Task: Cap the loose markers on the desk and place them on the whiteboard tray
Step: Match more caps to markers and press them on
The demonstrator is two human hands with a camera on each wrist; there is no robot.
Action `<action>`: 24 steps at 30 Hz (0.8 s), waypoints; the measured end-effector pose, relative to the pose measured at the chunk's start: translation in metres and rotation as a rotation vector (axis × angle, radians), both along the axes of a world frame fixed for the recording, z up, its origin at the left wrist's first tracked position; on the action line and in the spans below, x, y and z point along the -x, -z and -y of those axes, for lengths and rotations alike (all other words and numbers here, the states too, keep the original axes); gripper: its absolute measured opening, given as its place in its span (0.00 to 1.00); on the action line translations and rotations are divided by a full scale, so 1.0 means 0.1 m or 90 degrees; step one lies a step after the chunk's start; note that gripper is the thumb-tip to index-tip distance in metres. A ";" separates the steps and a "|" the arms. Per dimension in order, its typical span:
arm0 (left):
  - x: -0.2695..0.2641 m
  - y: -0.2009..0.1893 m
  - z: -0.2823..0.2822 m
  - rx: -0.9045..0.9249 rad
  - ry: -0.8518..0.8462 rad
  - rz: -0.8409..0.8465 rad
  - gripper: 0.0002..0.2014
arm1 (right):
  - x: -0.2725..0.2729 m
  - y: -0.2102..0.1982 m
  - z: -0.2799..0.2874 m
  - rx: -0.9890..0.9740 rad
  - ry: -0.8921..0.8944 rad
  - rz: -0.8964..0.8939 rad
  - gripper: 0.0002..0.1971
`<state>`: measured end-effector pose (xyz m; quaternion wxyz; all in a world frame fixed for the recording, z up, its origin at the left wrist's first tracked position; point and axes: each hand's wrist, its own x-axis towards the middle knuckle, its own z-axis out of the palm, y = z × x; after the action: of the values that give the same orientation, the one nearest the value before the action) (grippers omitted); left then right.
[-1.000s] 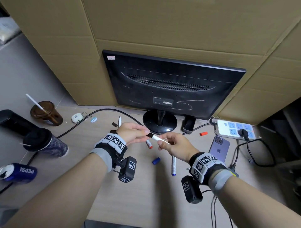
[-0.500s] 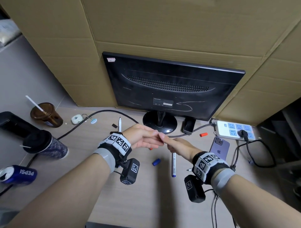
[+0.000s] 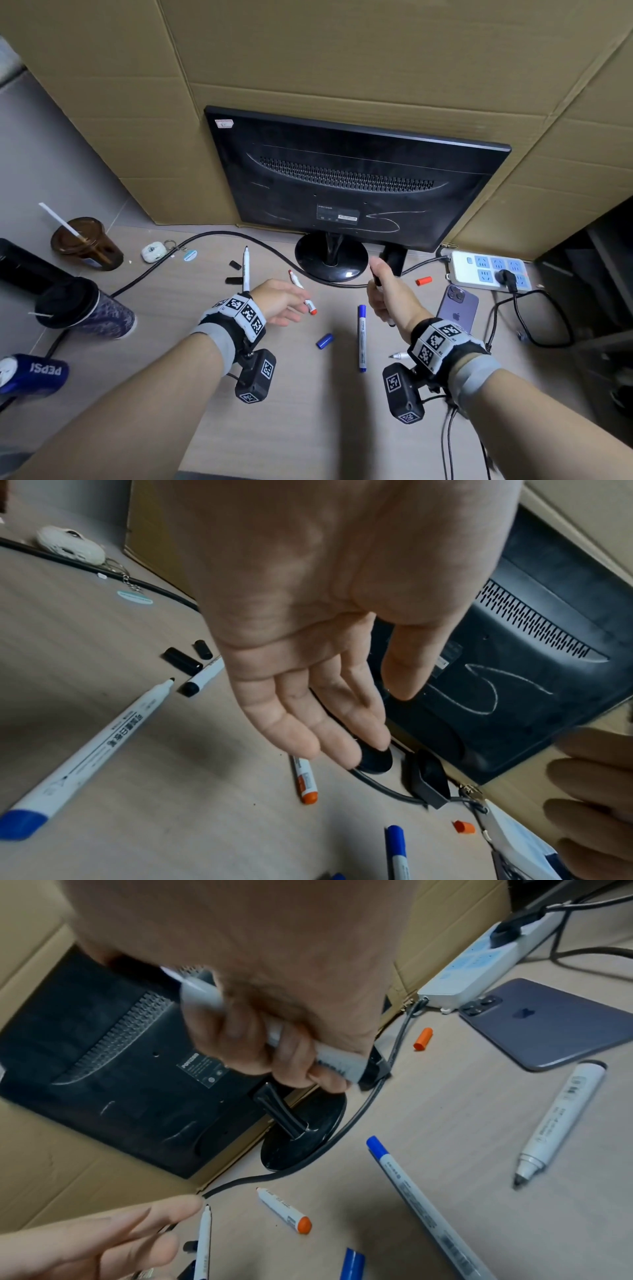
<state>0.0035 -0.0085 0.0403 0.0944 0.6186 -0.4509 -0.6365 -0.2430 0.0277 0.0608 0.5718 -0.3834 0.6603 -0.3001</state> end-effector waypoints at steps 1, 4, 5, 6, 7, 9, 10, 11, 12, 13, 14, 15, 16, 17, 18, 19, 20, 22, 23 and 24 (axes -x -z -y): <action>0.00 0.02 0.00 0.006 -0.011 0.007 0.12 | 0.02 0.06 0.01 -0.004 0.003 -0.009 0.31; 0.02 0.13 0.00 0.023 -0.039 0.033 0.11 | 0.07 0.33 0.00 0.008 0.047 -0.038 0.24; 0.02 0.17 0.00 0.026 -0.038 0.045 0.11 | 0.10 0.43 -0.02 0.014 0.072 -0.050 0.17; 0.03 0.22 0.00 0.026 -0.034 0.057 0.11 | 0.14 0.54 -0.05 0.012 0.088 -0.070 0.13; 0.04 0.26 0.00 0.026 -0.028 0.067 0.12 | 0.19 0.63 -0.08 -0.002 0.093 -0.098 0.11; 0.08 0.34 -0.01 0.027 -0.022 0.080 0.13 | 0.26 0.80 -0.12 -0.044 0.084 -0.177 0.14; 0.09 0.39 -0.02 0.029 -0.018 0.088 0.13 | 0.29 0.86 -0.15 -0.056 0.088 -0.215 0.15; 0.11 0.43 -0.03 0.029 -0.013 0.094 0.13 | 0.31 0.89 -0.19 -0.068 0.098 -0.249 0.14; 0.13 0.50 -0.05 0.022 -0.009 0.097 0.13 | 0.33 0.95 -0.21 -0.084 0.107 -0.274 0.14; 0.14 0.58 -0.07 0.014 -0.003 0.101 0.12 | 0.34 1.02 -0.22 -0.099 0.111 -0.287 0.13; 0.15 0.66 -0.09 0.004 0.002 0.103 0.10 | 0.34 1.09 -0.23 -0.109 0.104 -0.295 0.12; 0.16 0.72 -0.12 -0.005 0.007 0.104 0.08 | 0.33 1.15 -0.25 -0.113 0.090 -0.310 0.11; 0.16 0.79 -0.14 -0.010 0.011 0.103 0.06 | 0.32 1.22 -0.26 -0.109 0.079 -0.331 0.10; 0.17 0.84 -0.16 -0.011 0.014 0.103 0.05 | 0.31 1.26 -0.26 -0.102 0.072 -0.349 0.10; 0.17 0.88 -0.17 -0.012 0.016 0.106 0.05 | 0.30 1.29 -0.26 -0.099 0.061 -0.367 0.11; 0.17 0.92 -0.18 -0.014 0.013 0.108 0.05 | 0.29 1.32 -0.25 -0.095 0.052 -0.379 0.12; 0.17 0.95 -0.18 -0.016 0.009 0.107 0.05 | 0.29 1.36 -0.25 -0.094 0.047 -0.384 0.13; 0.17 1.00 -0.18 -0.018 0.003 0.104 0.05 | 0.29 1.43 -0.23 -0.100 0.052 -0.362 0.13; 0.18 1.01 -0.18 -0.018 0.002 0.103 0.05 | 0.29 1.46 -0.23 -0.096 0.056 -0.345 0.14; 0.18 1.01 -0.17 -0.019 0.002 0.104 0.05 | 0.30 1.49 -0.22 -0.094 0.063 -0.330 0.15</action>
<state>-0.0143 0.0089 -0.0611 0.0472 0.6689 -0.4488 -0.5906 -0.2734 0.0501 -0.0882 0.3946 -0.3721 0.8227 -0.1702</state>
